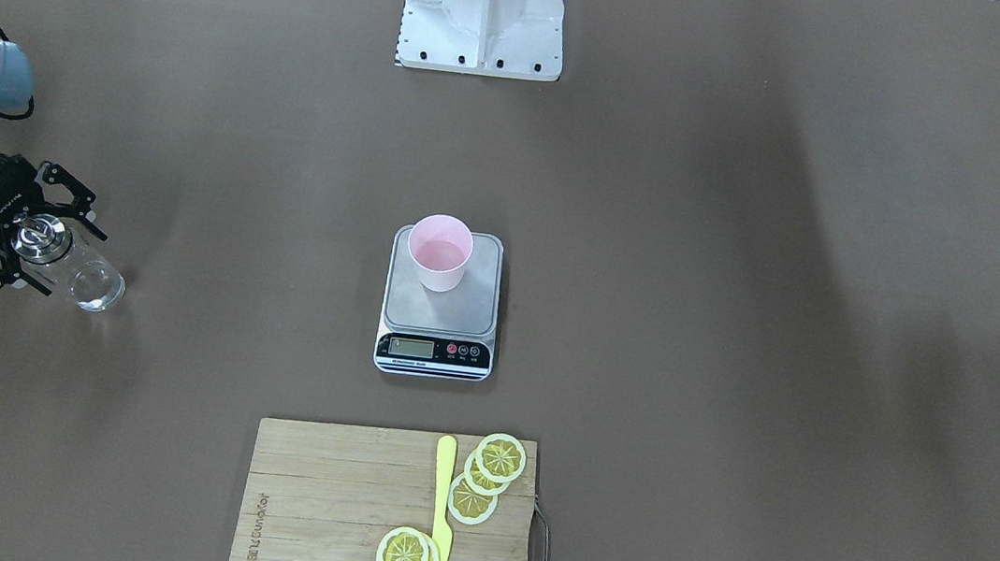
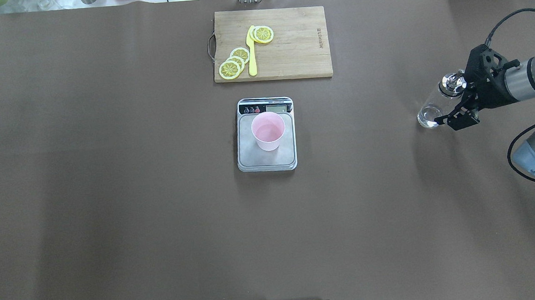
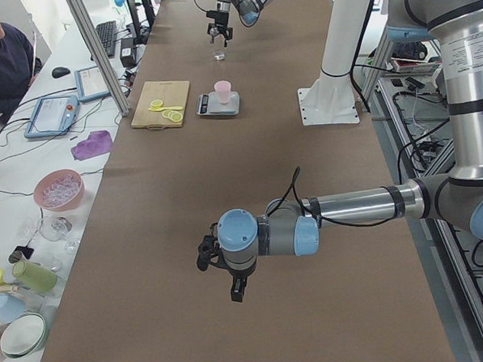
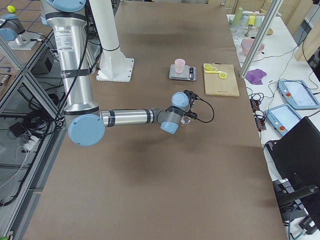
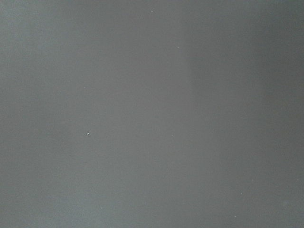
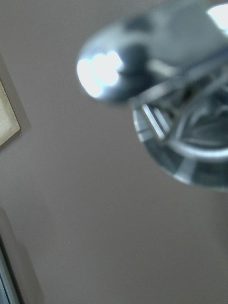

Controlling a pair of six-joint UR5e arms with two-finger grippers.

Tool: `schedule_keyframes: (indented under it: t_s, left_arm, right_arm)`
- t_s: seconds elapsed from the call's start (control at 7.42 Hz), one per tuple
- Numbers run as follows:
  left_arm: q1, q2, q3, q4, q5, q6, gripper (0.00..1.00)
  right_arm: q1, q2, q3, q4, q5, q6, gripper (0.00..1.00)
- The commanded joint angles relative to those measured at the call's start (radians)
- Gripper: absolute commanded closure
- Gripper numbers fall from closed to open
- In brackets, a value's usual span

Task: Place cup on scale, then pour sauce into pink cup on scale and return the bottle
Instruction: 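Lower the sauce bottle onto the table with the right gripper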

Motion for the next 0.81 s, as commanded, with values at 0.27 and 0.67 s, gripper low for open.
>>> schedule_keyframes:
  t_s: [0.27, 0.67]
  left_arm:
    - [0.001, -0.011, 0.002, 0.001, 0.000, -0.001, 0.02]
    - [0.000, -0.015, -0.002, 0.001, 0.000, -0.022, 0.02]
  right_arm:
    - [0.006, -0.005, 0.000, 0.000, 0.002, 0.019, 0.00]
    - [0.025, -0.025, 0.000, 0.000, 0.026, 0.019, 0.00]
